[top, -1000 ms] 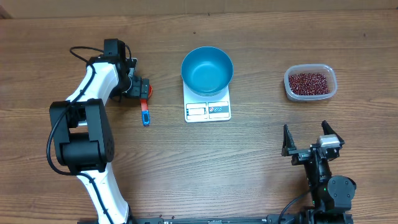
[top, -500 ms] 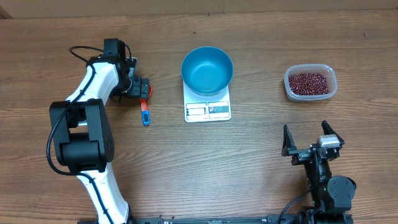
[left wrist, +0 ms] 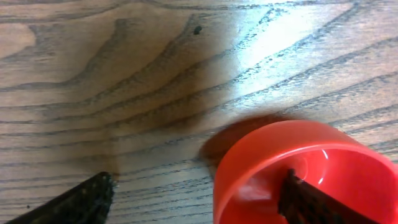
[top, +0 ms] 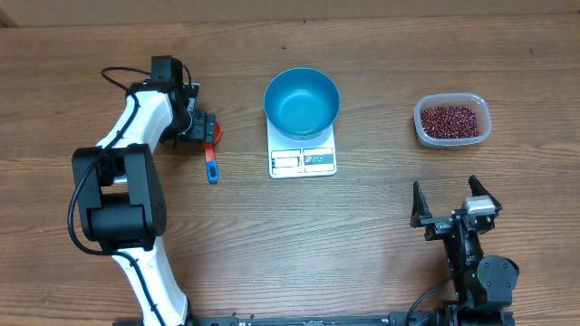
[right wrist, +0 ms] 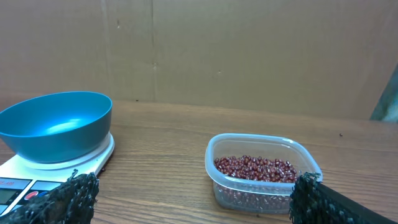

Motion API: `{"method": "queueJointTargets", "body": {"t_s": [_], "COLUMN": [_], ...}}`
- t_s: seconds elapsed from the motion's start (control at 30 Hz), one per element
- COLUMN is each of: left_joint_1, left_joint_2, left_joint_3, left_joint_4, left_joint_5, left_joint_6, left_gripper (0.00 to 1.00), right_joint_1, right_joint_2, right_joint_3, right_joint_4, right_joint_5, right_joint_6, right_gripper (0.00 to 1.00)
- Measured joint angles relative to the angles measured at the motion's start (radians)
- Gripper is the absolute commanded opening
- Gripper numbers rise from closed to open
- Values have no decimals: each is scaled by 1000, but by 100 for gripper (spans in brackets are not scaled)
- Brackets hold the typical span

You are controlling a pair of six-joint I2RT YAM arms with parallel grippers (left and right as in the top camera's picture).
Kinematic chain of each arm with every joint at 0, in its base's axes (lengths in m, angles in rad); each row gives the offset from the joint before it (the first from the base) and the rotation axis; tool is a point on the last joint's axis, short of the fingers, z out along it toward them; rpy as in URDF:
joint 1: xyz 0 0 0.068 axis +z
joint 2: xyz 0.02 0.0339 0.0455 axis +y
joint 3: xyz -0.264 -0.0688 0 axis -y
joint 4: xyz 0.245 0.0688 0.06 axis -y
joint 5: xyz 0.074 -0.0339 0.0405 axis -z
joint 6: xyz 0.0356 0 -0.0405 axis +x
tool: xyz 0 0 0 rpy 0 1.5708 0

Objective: Scoop item into bowl and weigh 150g on scale
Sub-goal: 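Lower the left gripper and grasp the red scoop's rim, then lift the red scoop with the left gripper toward the scale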

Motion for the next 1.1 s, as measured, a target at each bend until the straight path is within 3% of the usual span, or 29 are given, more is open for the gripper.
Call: {"method": "queueJointTargets", "body": {"t_s": [0.13, 0.3, 0.47, 1.1], "left_joint_1": [0, 0, 0, 0], "left_joint_2": [0, 0, 0, -5], "left_joint_3": [0, 0, 0, 11], "left_joint_4": [0, 0, 0, -42], "left_joint_5": [0, 0, 0, 4], "left_joint_6": [2, 0, -2, -3], "left_gripper": [54, 43, 4, 4], "right_joint_1": [0, 0, 0, 0], "right_joint_2": [0, 0, 0, 0], "right_joint_3": [0, 0, 0, 0], "right_joint_4": [0, 0, 0, -1], "right_joint_5": [0, 0, 0, 0], "right_joint_6": [0, 0, 0, 0], "right_gripper": [100, 100, 100, 100]}}
